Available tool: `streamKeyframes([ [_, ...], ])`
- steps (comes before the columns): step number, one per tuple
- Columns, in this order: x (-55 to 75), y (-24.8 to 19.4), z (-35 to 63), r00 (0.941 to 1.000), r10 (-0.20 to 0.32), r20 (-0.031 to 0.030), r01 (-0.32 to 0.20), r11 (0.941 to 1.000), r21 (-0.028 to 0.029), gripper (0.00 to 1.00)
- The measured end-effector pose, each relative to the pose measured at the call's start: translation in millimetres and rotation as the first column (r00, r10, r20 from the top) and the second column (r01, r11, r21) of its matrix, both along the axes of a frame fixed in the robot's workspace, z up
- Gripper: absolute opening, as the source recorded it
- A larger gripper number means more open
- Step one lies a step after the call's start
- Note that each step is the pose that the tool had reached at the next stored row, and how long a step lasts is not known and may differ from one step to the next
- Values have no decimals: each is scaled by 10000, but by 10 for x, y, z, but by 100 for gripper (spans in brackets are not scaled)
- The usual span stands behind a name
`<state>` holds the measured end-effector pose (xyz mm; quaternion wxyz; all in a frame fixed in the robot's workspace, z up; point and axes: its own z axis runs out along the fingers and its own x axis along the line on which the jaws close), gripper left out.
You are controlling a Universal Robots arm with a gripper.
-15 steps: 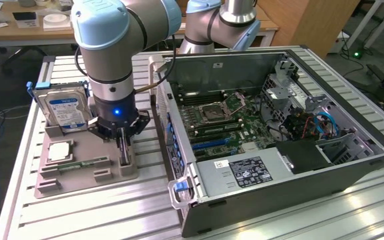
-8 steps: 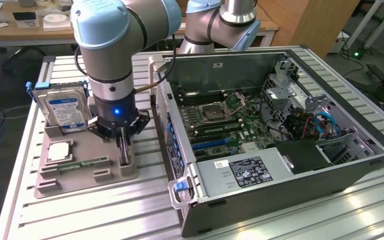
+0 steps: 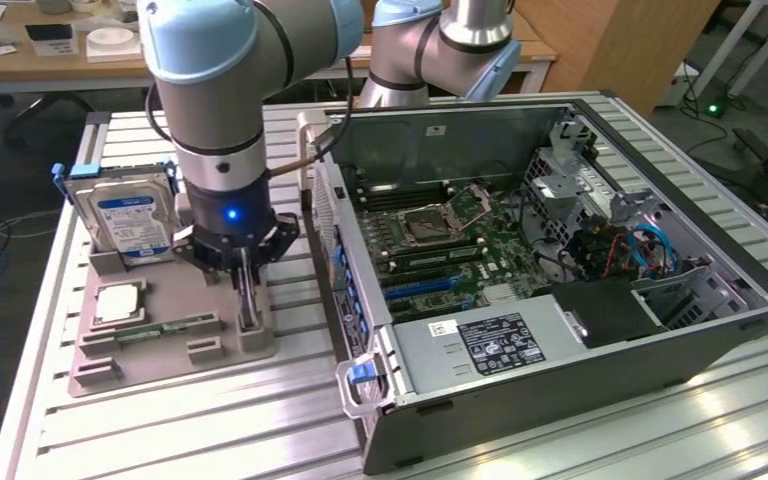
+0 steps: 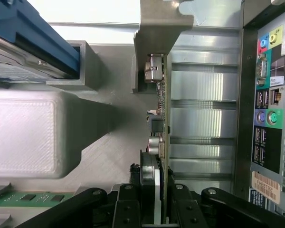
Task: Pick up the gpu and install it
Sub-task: 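Pick up the gpu and move the gpu toward the slot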
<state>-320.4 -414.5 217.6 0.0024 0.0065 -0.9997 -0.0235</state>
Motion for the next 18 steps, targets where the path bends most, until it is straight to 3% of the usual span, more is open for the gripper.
streamKeyframes([
  [11, 0, 0, 228, 10000, 0, 0, 0, 10000, 0, 28],
  [12, 0, 0, 326, 10000, 0, 0, 0, 10000, 0, 28],
  [18, 0, 0, 533, 10000, 0, 0, 0, 10000, 0, 28],
])
